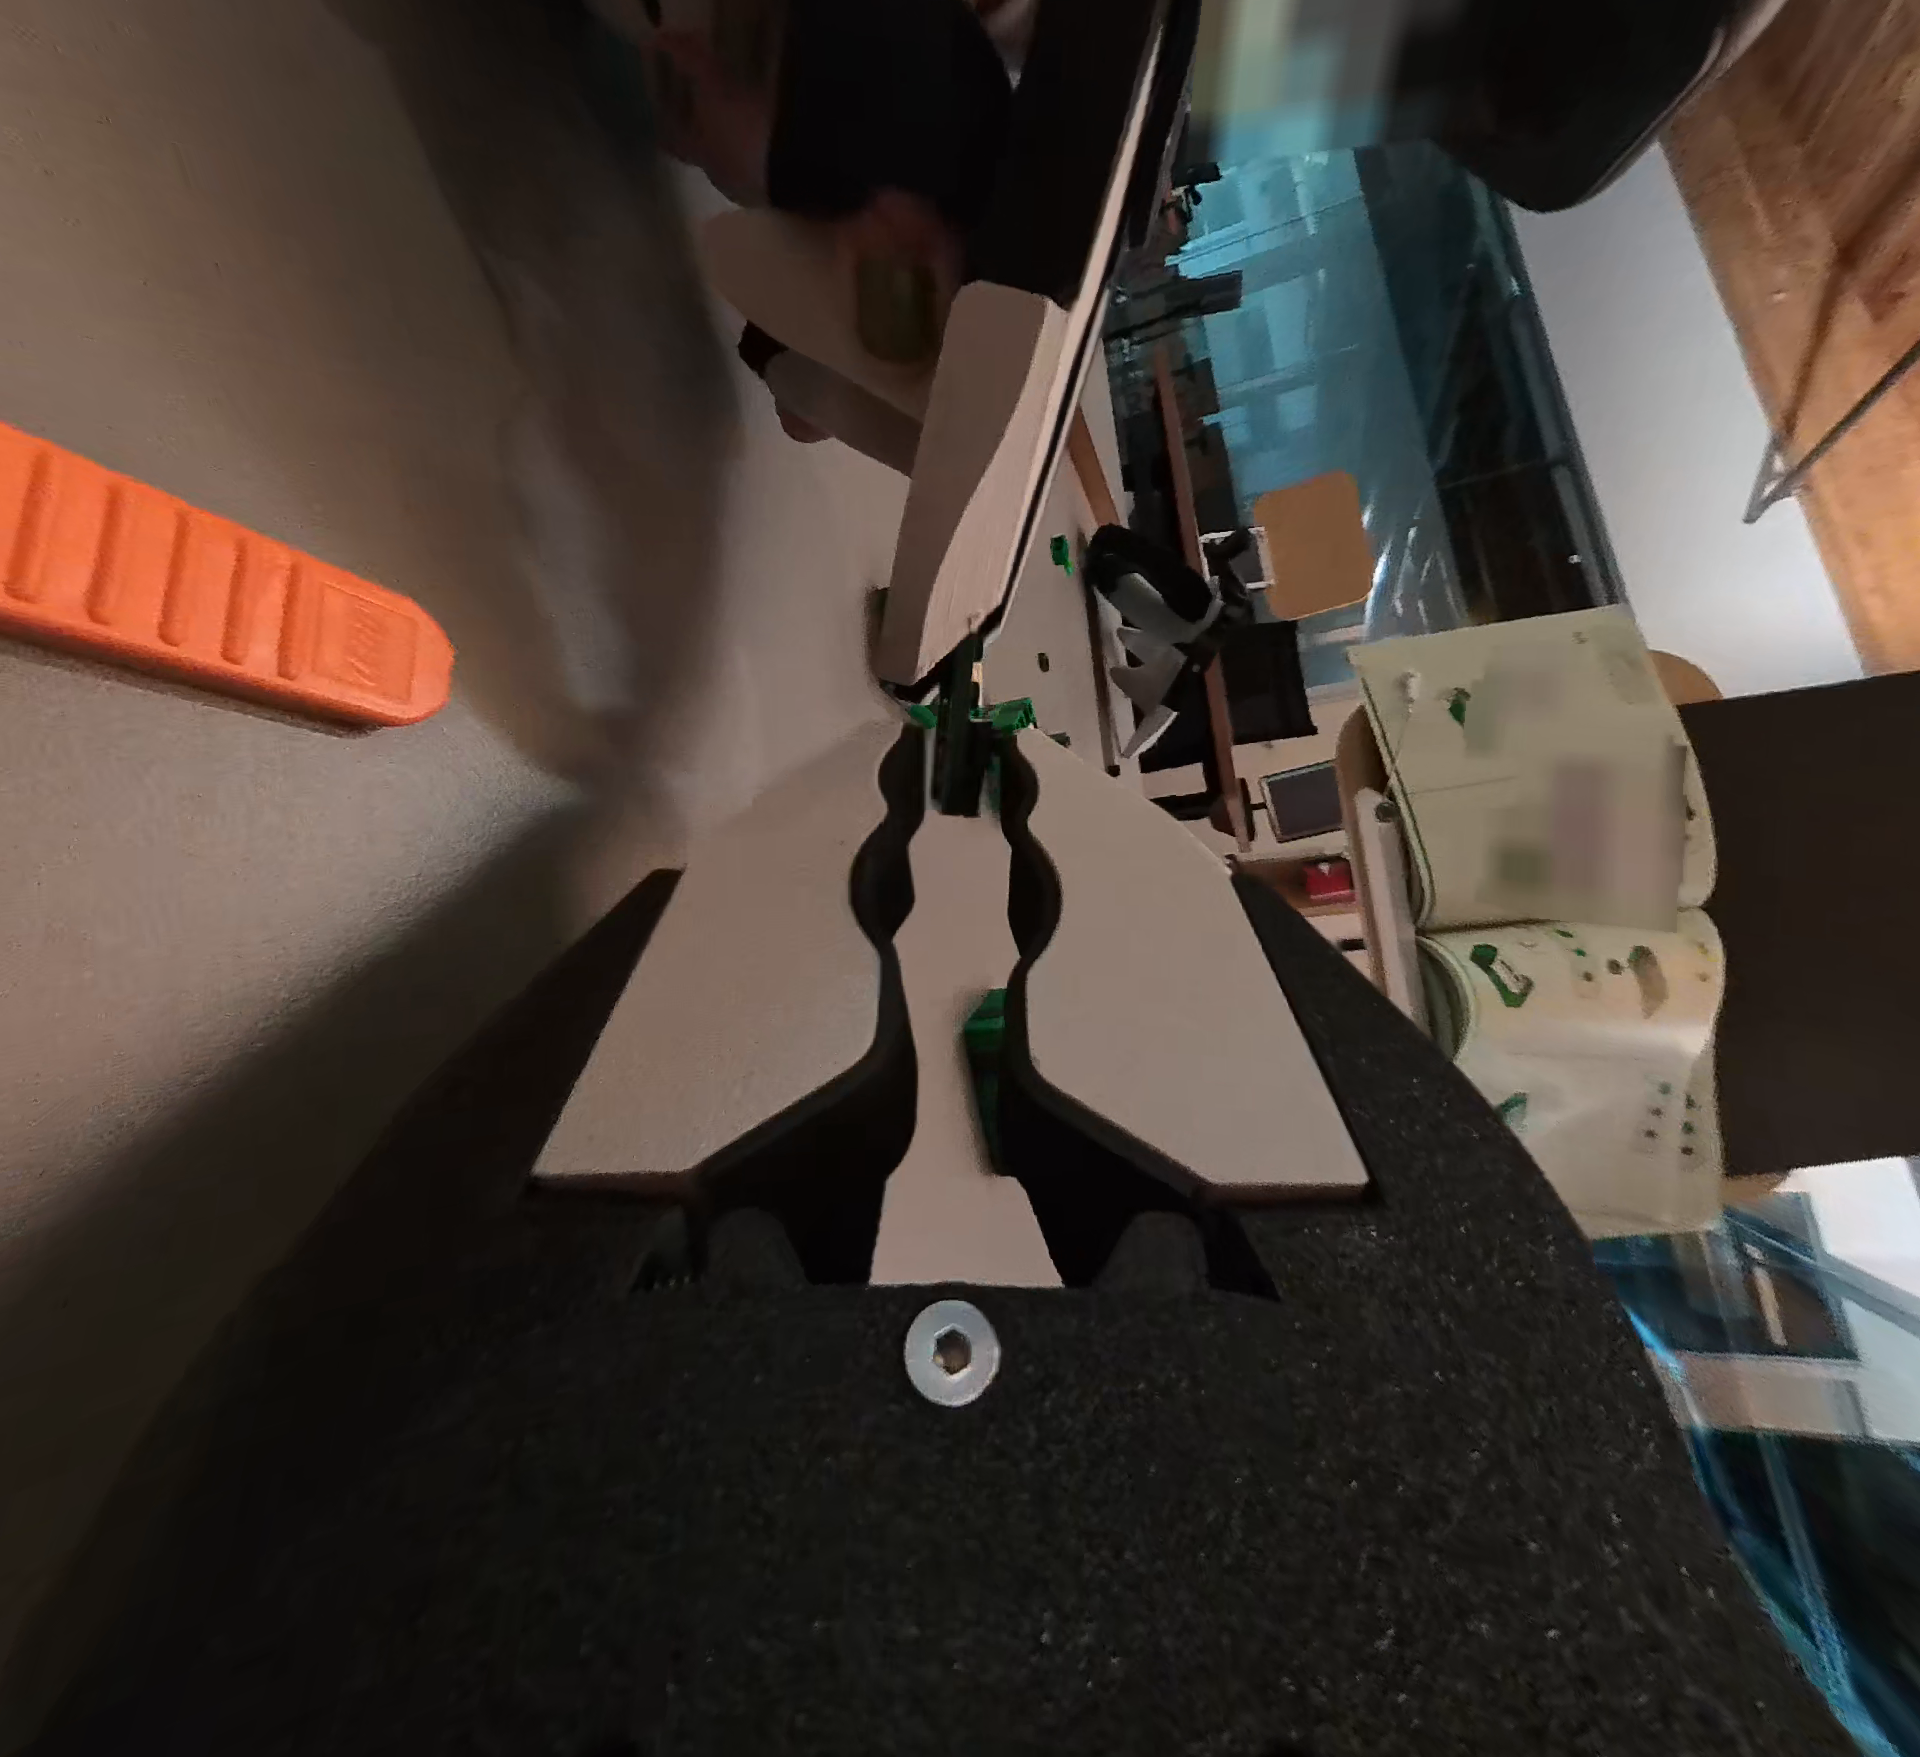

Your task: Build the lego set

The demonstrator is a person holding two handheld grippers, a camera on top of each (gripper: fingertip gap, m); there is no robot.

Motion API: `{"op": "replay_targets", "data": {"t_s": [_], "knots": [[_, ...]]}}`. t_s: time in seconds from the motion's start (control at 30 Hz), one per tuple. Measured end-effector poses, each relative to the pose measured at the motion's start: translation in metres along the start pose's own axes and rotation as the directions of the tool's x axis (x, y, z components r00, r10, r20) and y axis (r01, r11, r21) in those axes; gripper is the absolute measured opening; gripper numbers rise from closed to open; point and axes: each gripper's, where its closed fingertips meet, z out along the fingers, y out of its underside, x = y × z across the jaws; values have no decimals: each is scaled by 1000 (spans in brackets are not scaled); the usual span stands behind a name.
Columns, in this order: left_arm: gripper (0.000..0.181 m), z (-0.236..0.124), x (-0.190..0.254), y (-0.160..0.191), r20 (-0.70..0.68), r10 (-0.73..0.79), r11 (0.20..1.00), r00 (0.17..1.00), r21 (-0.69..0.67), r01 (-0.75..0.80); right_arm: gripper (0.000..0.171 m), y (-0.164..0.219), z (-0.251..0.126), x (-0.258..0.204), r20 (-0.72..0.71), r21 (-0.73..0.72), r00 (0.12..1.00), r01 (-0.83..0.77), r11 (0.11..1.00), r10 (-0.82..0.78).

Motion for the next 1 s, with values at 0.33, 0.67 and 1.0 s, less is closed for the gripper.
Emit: {"op": "replay_targets", "data": {"t_s": [0.33, 0.67, 1.0], "knots": [[16, 2, 0, 3, 15, 18, 1000, 1000, -24, -18, 9, 1, 0, 0, 20, -12, 1000, -2, 1000, 2], [15, 5, -3, 6, 29, 8, 998, 1000, -55, -6, 8, 4, 2, -4, 121, -26, 977, -175, 984, 177], [15, 0, -3, 1, 64, 47, 999, 997, -7, -47, 39, 7, -9, 2, 127, 42, 954, -280, 959, 273]]}}
